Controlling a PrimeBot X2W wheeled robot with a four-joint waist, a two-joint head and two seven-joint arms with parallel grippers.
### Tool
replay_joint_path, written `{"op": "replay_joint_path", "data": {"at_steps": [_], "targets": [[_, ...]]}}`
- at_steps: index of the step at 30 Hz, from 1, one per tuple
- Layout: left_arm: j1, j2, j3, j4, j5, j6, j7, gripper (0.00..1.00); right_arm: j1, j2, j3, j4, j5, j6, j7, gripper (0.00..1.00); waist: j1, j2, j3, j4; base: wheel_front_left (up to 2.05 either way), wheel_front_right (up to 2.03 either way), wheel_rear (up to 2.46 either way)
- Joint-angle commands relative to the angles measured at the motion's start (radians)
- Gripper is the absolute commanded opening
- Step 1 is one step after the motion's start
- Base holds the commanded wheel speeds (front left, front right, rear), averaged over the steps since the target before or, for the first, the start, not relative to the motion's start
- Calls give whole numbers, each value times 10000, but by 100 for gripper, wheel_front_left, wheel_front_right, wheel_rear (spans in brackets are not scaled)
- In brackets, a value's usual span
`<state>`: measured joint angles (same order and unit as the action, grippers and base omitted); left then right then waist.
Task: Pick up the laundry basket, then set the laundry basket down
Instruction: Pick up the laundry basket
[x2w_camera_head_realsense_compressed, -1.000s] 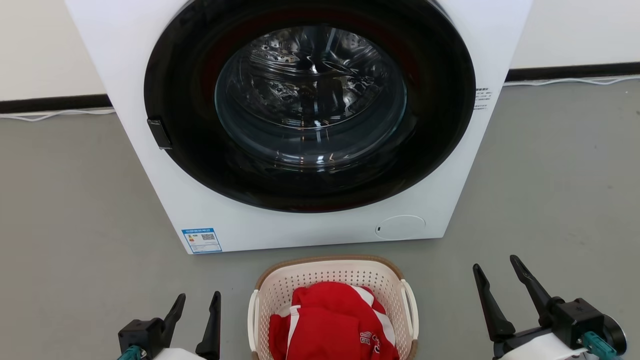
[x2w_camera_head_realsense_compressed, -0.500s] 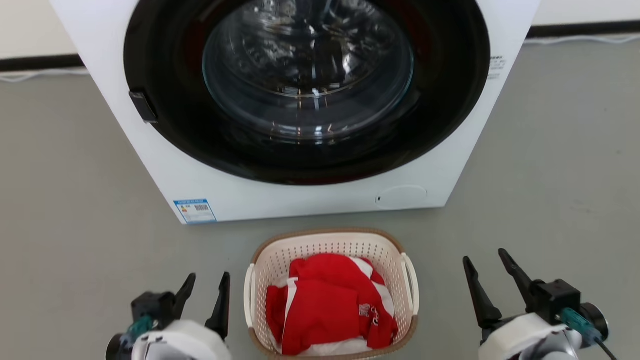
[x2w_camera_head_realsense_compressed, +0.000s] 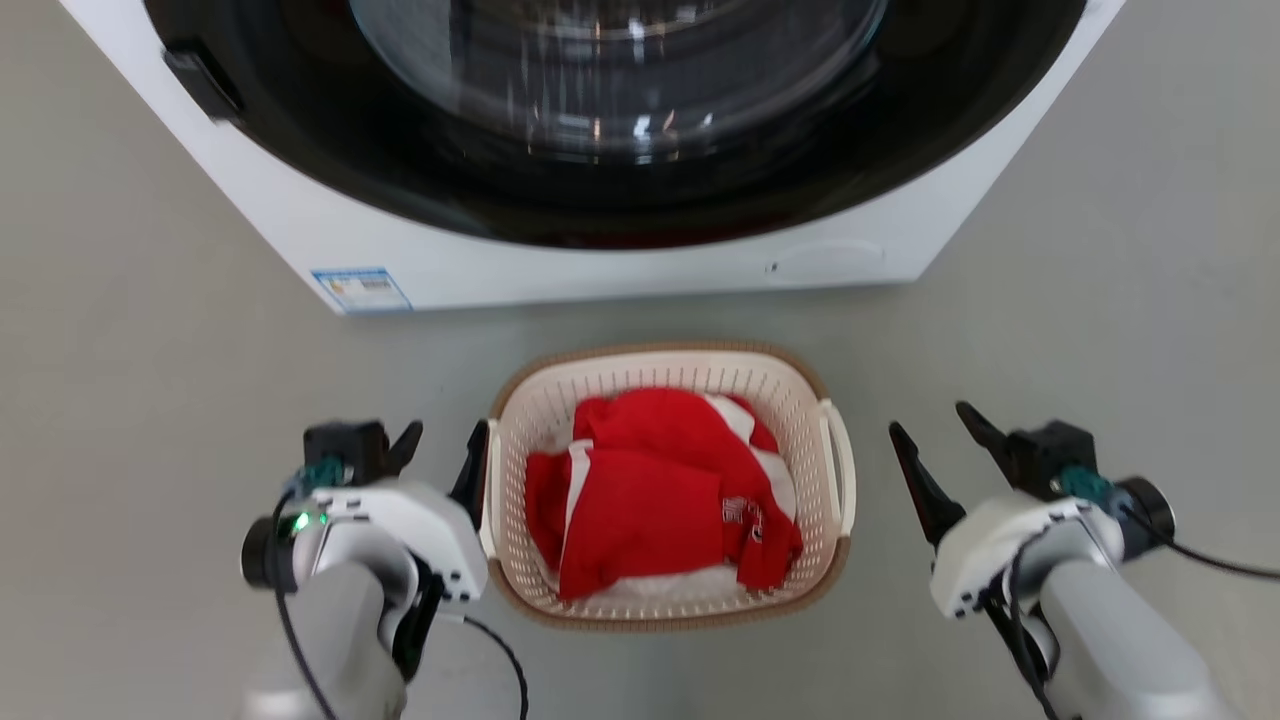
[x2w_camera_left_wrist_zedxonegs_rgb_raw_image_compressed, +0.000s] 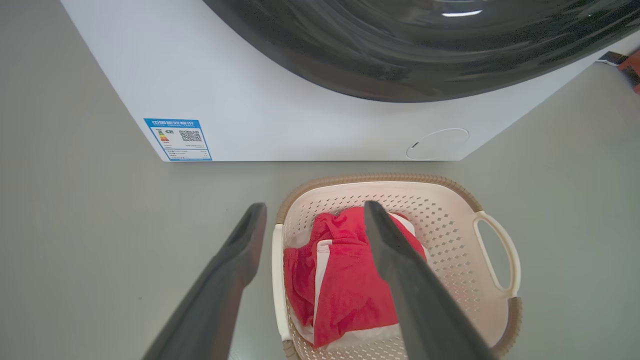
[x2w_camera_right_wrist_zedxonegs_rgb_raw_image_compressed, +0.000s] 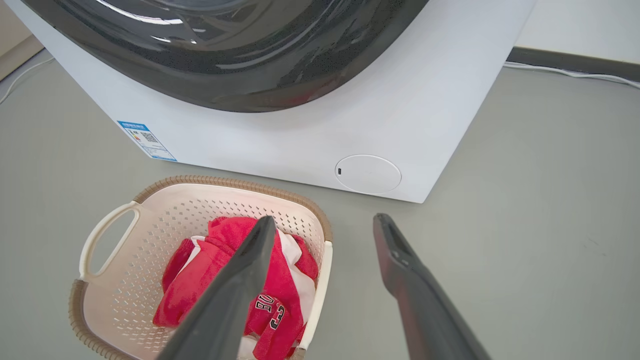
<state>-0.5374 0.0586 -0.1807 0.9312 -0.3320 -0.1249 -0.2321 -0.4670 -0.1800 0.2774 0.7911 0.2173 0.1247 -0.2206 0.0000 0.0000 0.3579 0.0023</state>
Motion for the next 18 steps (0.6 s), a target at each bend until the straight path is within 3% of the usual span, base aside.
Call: {"op": "replay_joint_path", "data": {"at_steps": [1,18], "targets": [[-290,174,201,-53,-126,-58,-7,100,-136,-37,271,-58,98,60,19,100,0,0,554,-4,0,0,0],[-2865,165,-951,2738,-608,-58,669,100,-2761,136,2082,2293,1016,60,-154,100,0,0,2826,-18,0,0,0]]}}
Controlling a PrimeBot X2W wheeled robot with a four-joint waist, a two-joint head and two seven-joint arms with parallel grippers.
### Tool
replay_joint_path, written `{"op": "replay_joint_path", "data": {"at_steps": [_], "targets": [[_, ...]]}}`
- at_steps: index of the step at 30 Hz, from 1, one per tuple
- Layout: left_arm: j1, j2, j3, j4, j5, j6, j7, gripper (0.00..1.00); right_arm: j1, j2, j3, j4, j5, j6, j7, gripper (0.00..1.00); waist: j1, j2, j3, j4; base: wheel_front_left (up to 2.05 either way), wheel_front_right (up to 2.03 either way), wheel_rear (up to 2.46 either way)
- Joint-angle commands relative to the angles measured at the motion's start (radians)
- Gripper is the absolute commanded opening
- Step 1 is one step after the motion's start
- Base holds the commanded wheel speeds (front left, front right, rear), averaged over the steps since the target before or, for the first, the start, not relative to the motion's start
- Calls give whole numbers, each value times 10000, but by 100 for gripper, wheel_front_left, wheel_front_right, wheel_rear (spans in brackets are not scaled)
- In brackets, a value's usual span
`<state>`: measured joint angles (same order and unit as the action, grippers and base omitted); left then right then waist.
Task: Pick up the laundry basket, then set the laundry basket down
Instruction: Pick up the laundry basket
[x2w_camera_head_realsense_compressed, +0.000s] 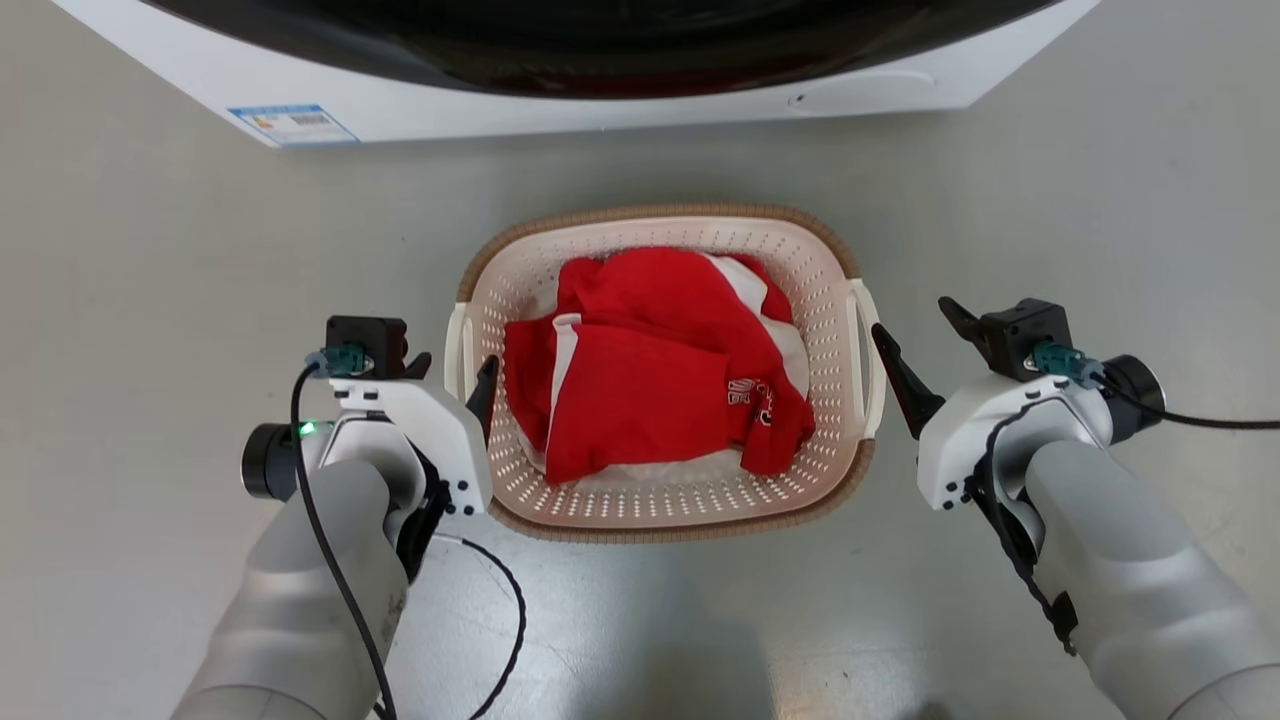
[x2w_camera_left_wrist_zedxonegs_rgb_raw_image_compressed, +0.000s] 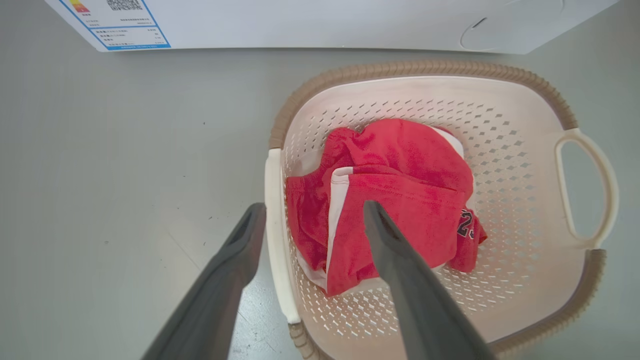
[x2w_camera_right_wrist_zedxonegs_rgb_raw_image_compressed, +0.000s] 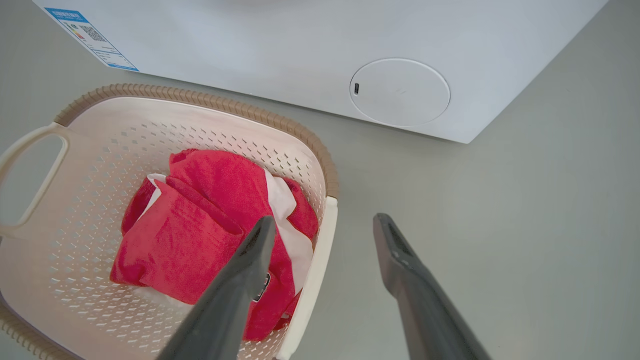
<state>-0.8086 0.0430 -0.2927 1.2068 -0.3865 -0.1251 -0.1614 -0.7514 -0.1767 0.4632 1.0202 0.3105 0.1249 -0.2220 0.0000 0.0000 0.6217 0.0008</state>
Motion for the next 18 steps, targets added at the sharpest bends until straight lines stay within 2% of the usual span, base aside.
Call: {"op": "replay_joint_path", "data": {"at_steps": [1,18], "targets": [[-239,320,140,61,-83,-56,-18,100,11,117,300,99,132,58,-153,100,0,0,262,2,0,0,0],[-893,451,-166,641,-337,-56,-21,100,-763,455,1142,984,861,58,-362,100,0,0,982,-32,0,0,0]]}}
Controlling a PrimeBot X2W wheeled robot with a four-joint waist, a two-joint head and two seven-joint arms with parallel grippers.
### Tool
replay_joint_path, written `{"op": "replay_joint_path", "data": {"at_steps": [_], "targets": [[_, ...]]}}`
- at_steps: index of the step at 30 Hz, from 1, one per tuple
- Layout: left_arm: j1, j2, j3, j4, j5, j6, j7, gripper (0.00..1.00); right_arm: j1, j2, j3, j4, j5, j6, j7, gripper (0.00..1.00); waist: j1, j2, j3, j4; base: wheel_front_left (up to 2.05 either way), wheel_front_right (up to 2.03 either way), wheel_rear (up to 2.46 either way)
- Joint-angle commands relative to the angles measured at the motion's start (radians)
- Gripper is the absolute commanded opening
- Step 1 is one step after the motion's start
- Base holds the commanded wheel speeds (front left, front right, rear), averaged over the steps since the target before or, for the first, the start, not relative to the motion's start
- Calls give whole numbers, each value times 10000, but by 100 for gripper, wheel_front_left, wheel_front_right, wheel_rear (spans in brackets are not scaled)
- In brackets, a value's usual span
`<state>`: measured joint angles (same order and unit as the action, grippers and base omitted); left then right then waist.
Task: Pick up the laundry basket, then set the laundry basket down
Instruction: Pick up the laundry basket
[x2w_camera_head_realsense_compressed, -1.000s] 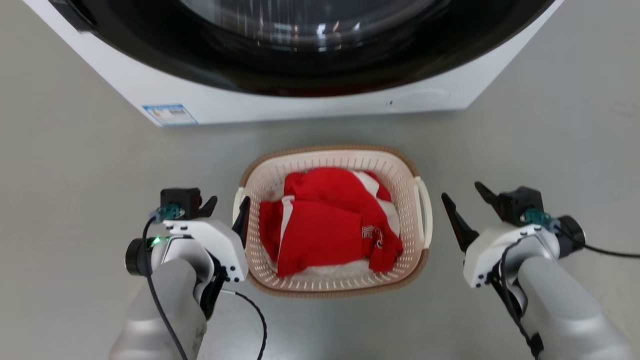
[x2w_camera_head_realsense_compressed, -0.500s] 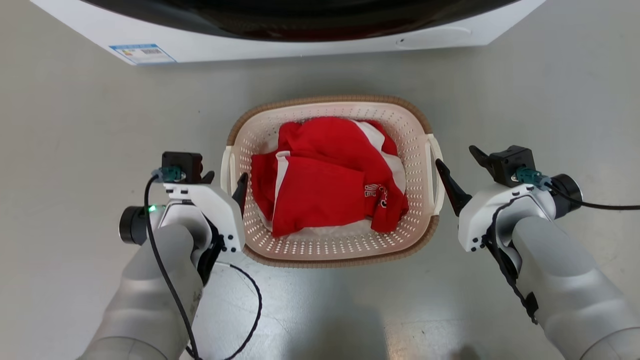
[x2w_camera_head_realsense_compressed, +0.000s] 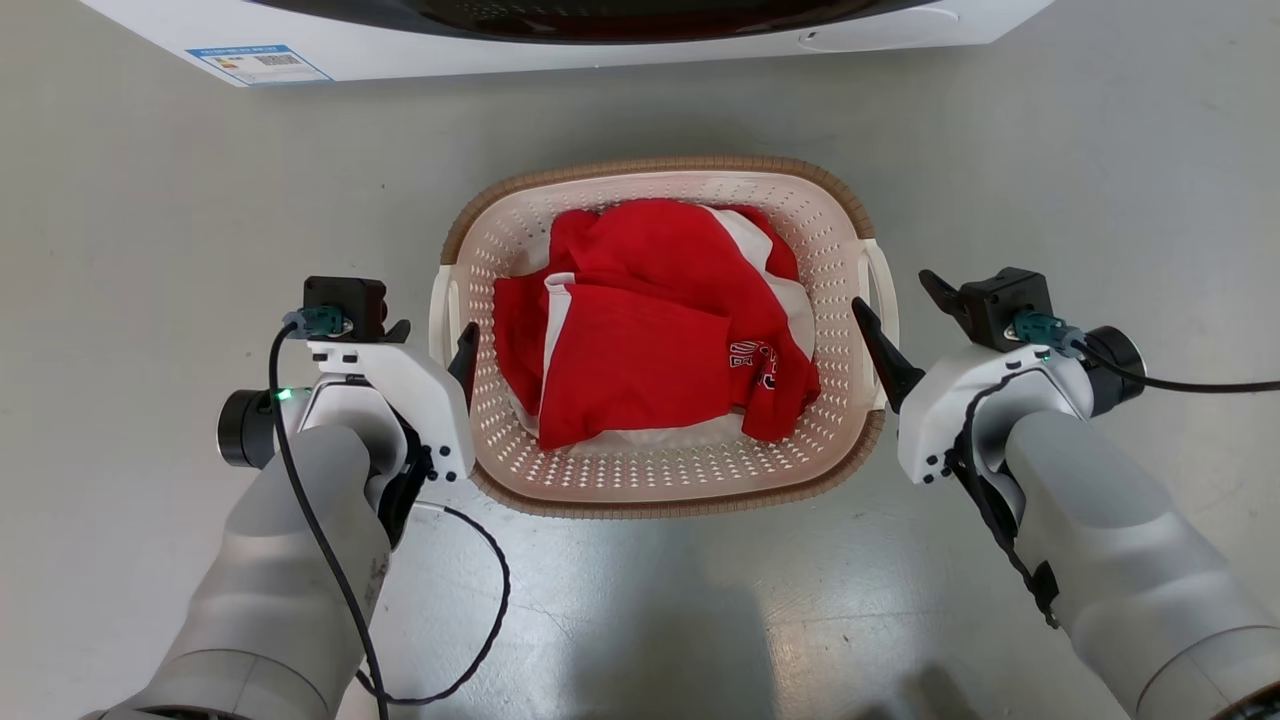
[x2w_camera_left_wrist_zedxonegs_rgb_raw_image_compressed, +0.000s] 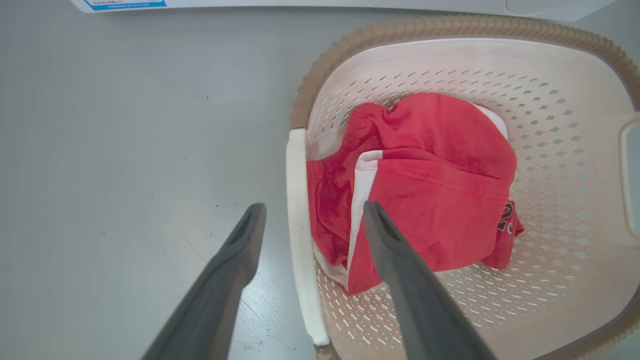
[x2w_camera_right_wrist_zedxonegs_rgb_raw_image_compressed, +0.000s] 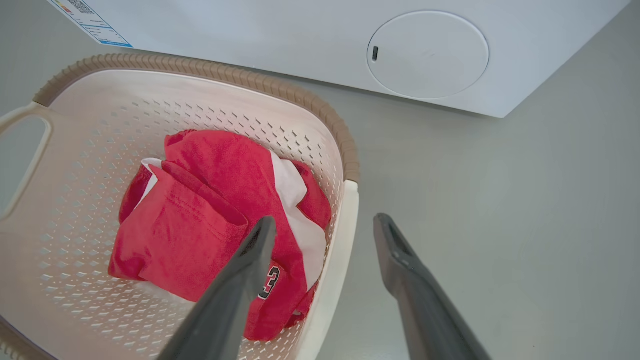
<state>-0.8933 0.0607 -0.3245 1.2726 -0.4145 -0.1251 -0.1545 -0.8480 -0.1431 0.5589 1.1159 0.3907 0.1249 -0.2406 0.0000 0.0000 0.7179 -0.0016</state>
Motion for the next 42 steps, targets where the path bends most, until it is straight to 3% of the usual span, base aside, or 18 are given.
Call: {"op": "replay_joint_path", "data": {"at_steps": [1,42], "targets": [[-54,271,129,-7,-77,-56,-100,100,186,111,194,68,83,58,-182,100,0,0,37,-11,0,0,0],[-800,565,-502,170,-337,72,100,100,-453,583,557,913,954,58,-202,100,0,0,1128,-170,0,0,0]]}}
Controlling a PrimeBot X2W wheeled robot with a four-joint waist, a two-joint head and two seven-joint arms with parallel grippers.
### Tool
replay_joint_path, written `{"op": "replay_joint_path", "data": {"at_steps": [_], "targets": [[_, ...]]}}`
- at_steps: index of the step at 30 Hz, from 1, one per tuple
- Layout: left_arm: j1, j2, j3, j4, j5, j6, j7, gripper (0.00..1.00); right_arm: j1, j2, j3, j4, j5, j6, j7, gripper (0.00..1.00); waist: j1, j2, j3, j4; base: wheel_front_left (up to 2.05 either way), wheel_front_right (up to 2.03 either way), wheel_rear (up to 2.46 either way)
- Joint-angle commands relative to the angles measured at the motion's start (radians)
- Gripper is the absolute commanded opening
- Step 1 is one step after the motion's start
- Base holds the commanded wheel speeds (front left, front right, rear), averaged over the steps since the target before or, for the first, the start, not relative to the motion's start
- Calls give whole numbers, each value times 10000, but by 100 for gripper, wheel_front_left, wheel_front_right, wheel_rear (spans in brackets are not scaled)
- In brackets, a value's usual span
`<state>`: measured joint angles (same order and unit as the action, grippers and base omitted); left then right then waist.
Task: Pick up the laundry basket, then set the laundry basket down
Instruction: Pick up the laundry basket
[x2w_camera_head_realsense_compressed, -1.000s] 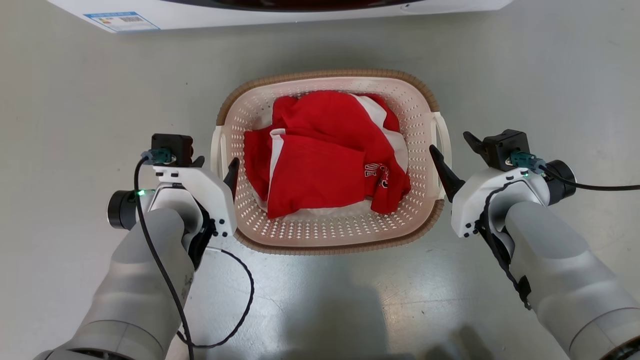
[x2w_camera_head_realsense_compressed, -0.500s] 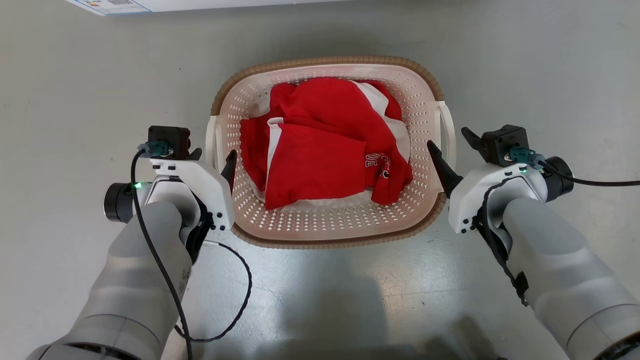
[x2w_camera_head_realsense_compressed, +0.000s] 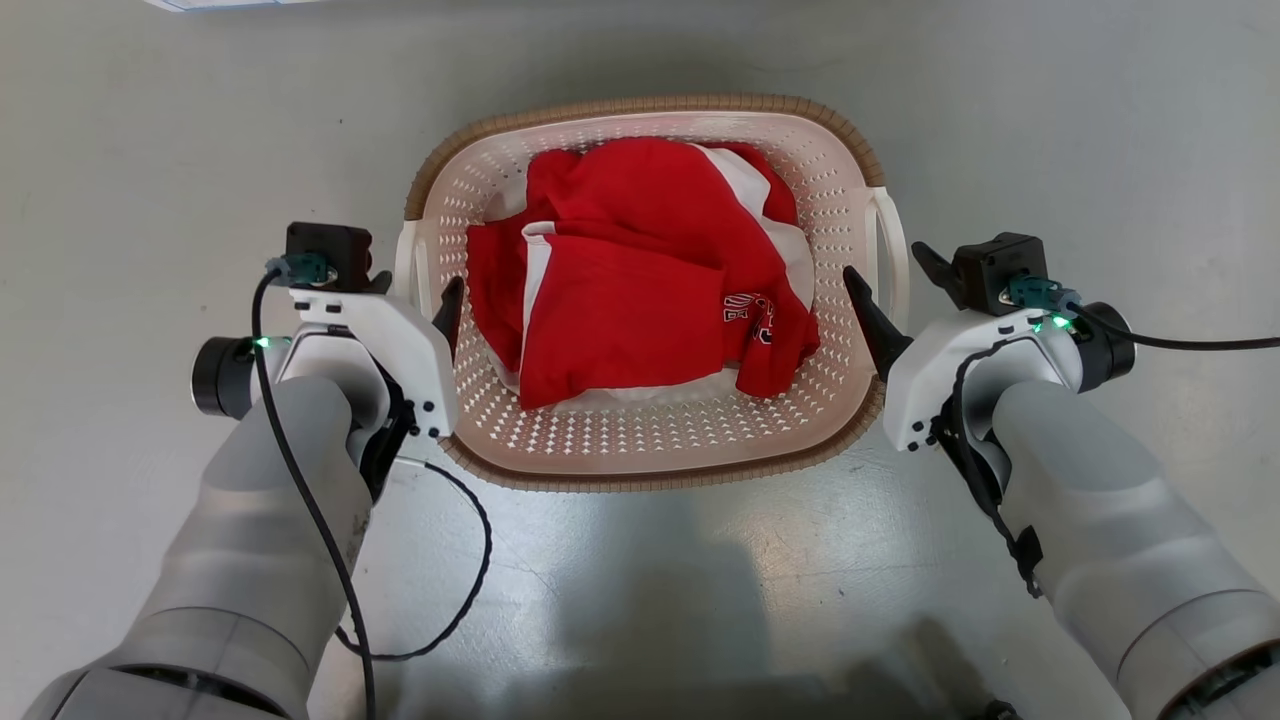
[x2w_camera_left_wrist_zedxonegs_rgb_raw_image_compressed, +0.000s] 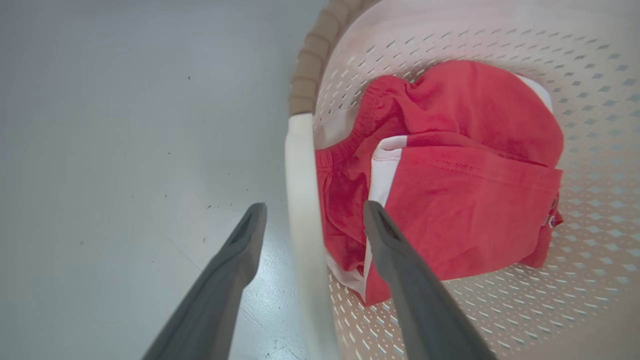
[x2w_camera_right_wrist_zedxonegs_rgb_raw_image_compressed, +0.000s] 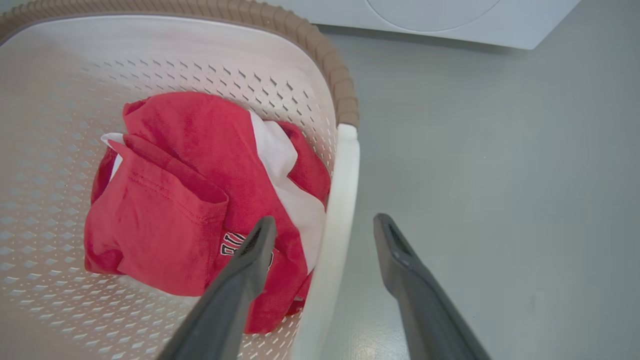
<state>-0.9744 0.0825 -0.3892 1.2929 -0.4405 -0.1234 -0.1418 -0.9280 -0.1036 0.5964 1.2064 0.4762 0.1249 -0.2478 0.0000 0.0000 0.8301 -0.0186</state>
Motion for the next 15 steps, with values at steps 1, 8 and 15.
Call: {"op": "replay_joint_path", "data": {"at_steps": [1,8,15], "targets": [[-15,355,109,-33,-58,61,-14,100,325,214,207,43,156,58,-104,100,0,0,19,-3,0,0,0],[-147,417,-9,-29,-47,82,165,100,150,343,335,171,541,58,90,100,0,0,60,-36,0,0,0],[-220,428,-137,-25,-66,93,480,100,-32,412,424,200,1096,58,353,100,0,0,64,-58,0,0,0]]}}
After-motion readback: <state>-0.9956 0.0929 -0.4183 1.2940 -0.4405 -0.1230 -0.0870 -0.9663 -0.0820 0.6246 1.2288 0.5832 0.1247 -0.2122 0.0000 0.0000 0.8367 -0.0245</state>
